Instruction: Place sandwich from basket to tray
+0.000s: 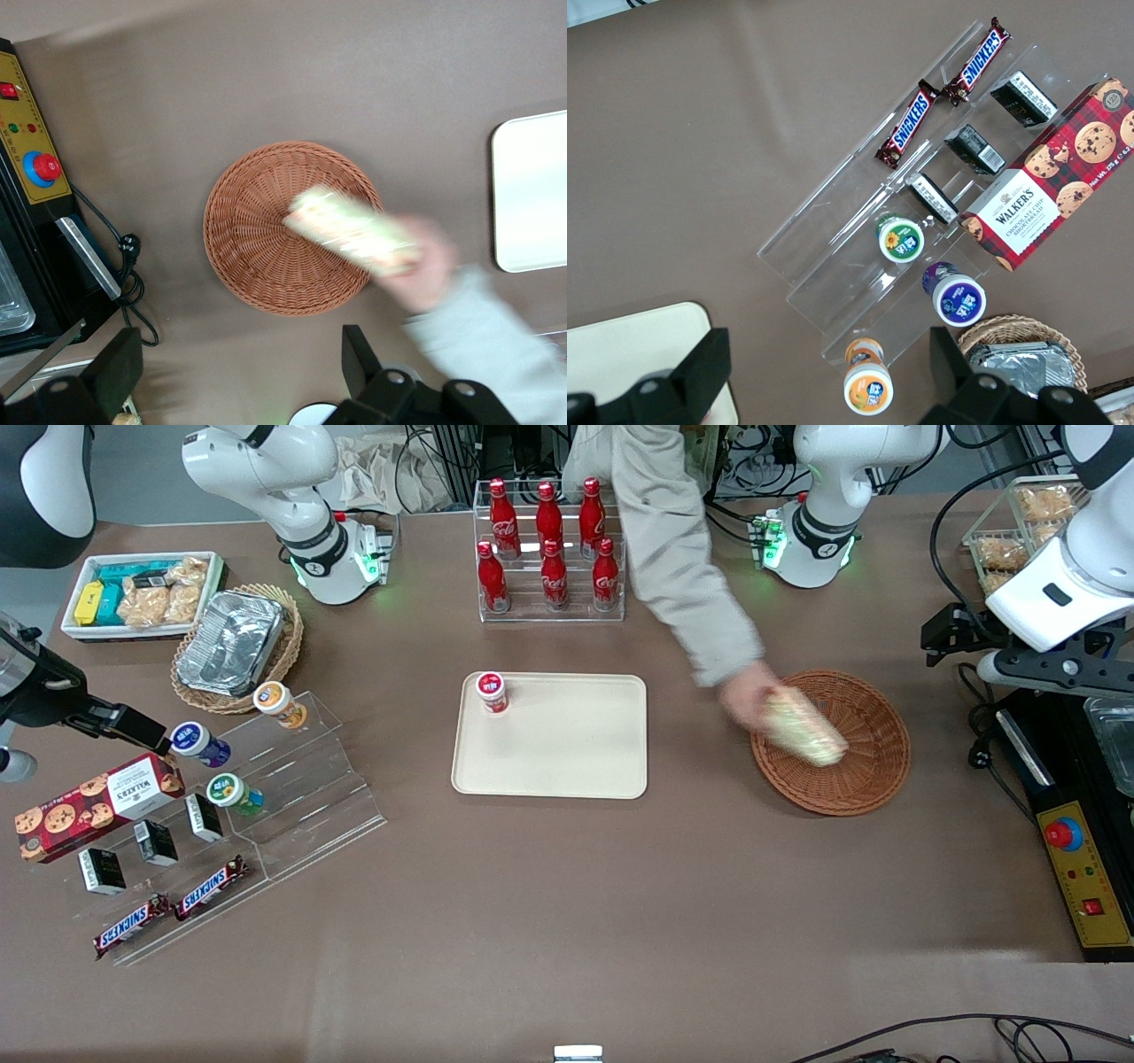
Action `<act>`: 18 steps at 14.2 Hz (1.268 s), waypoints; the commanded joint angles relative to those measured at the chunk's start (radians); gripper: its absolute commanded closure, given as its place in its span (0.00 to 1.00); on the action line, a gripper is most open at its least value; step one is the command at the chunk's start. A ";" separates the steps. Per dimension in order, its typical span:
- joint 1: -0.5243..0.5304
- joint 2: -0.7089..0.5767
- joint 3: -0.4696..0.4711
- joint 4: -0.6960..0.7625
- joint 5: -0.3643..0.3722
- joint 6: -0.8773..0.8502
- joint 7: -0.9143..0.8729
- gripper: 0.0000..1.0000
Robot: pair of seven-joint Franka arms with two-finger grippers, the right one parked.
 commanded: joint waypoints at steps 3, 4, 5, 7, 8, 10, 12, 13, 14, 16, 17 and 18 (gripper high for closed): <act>-0.005 0.004 0.000 0.012 0.018 -0.013 0.003 0.00; -0.005 0.004 0.000 0.013 0.016 -0.013 0.004 0.00; -0.005 0.004 0.000 0.013 0.016 -0.013 0.005 0.00; -0.008 0.004 0.000 0.007 0.024 -0.011 0.001 0.00; -0.010 0.003 0.000 0.007 0.026 -0.011 0.003 0.00; -0.004 -0.005 0.000 -0.008 0.024 -0.011 0.005 0.00; -0.004 -0.051 0.002 -0.092 0.023 0.001 0.001 0.00; -0.002 -0.074 0.002 -0.141 0.020 0.044 -0.002 0.00; -0.002 -0.112 0.002 -0.217 0.010 0.093 -0.009 0.00; 0.009 -0.212 0.003 -0.417 0.004 0.267 -0.066 0.00; 0.010 -0.255 0.003 -0.509 0.003 0.350 -0.096 0.00; 0.012 -0.278 0.002 -0.578 0.001 0.404 -0.129 0.00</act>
